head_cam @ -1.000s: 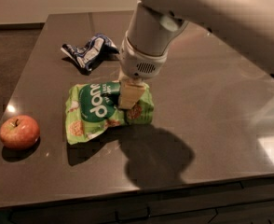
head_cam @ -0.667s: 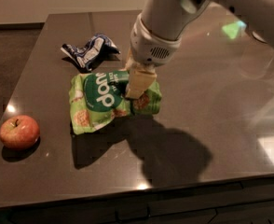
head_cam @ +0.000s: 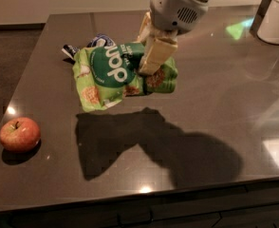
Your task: Pick green rice chip bag
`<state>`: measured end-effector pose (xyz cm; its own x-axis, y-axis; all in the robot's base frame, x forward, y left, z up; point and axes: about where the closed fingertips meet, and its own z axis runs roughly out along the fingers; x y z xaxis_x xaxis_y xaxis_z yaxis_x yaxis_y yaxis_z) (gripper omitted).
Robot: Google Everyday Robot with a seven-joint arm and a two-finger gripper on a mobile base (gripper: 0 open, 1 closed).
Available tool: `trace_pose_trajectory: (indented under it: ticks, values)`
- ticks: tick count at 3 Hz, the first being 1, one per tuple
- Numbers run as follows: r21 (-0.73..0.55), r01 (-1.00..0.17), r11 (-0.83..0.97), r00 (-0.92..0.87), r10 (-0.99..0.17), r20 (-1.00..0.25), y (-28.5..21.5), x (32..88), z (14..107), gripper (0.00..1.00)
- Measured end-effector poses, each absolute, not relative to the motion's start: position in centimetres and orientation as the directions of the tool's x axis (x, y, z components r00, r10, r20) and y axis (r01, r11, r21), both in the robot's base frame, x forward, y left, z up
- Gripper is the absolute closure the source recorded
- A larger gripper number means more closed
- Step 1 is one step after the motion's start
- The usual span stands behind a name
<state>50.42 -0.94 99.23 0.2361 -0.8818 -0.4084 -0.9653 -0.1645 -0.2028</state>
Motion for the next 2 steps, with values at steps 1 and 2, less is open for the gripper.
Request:
trace_pose_trajectory:
  ticks: [1, 2]
  values:
    - [-0.232, -0.959, -0.163, 0.254, -0.86, -0.442, -1.84, 50.97, 102.36, 1.0]
    - [-0.232, -0.959, -0.163, 0.254, -0.86, -0.442, -1.84, 50.98, 102.36, 1.0]
